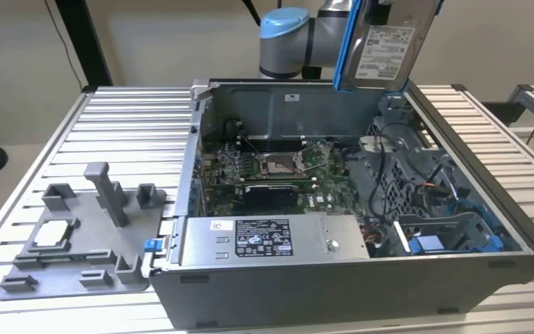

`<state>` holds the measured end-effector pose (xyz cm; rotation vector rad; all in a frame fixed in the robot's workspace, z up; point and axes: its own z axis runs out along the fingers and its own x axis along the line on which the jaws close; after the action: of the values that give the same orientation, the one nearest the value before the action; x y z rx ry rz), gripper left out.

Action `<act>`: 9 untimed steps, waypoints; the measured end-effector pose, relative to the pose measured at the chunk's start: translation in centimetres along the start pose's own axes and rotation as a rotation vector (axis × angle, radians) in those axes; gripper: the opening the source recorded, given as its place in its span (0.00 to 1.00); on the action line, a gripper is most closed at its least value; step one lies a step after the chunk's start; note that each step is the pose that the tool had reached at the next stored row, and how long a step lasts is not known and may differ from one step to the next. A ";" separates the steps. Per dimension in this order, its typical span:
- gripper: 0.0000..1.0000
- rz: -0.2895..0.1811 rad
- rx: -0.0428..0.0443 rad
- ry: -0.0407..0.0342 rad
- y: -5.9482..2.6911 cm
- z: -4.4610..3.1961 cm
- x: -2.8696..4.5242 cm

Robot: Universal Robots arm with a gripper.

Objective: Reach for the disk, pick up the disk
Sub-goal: 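Pick up the disk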

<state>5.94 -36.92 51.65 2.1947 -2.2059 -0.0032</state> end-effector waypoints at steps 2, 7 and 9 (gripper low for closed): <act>0.00 0.000 0.0000 -0.0022 -0.21 -0.23 0.00; 0.00 0.000 0.0000 -0.0049 -1.19 -0.33 0.20; 0.00 0.000 0.0000 -0.0060 -1.73 -0.35 0.34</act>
<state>7.67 -37.26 51.97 2.1977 -2.2088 -0.0098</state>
